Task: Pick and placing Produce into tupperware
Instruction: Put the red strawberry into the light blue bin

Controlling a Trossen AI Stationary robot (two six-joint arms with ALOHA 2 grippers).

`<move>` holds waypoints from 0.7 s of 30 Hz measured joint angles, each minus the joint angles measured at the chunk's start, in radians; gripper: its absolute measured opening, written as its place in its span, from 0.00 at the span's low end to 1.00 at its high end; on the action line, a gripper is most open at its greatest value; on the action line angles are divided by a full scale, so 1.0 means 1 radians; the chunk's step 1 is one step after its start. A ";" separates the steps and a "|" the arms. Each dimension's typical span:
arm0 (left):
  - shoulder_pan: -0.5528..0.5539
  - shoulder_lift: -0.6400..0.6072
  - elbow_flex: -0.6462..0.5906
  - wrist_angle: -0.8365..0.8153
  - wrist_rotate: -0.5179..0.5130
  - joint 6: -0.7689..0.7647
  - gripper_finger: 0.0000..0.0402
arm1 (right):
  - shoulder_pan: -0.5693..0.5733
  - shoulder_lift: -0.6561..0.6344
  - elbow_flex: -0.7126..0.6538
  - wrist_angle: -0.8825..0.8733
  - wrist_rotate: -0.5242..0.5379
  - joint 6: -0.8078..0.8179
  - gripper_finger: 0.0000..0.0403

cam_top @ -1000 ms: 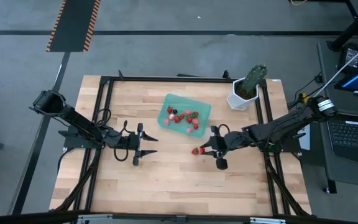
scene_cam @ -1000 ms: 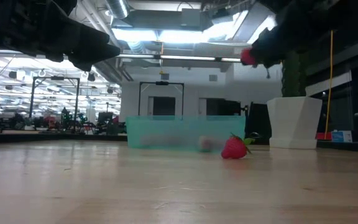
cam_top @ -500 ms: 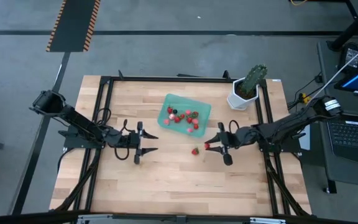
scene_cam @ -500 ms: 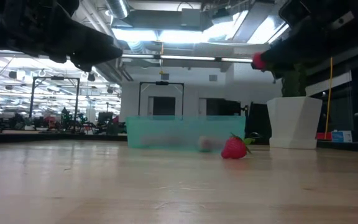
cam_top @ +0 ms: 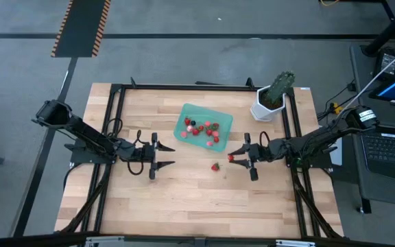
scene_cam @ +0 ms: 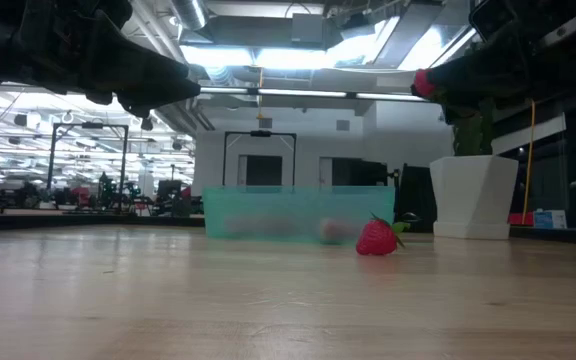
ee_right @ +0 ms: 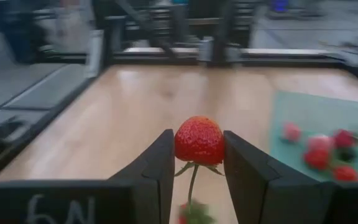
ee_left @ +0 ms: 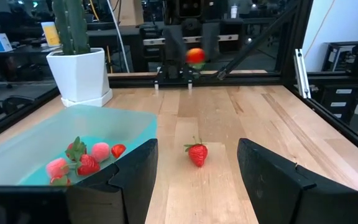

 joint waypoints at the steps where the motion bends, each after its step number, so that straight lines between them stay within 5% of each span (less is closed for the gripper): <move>1: 0.000 0.000 0.000 0.000 0.002 0.000 0.54 | -0.004 0.000 0.000 -0.001 0.031 0.009 0.28; 12: 0.000 0.000 0.000 0.000 0.003 0.000 0.54 | -0.017 0.001 0.000 -0.019 0.394 0.052 0.28; 21: 0.008 0.000 0.000 0.000 0.003 0.007 0.54 | -0.123 0.014 0.121 -0.290 0.315 0.094 0.28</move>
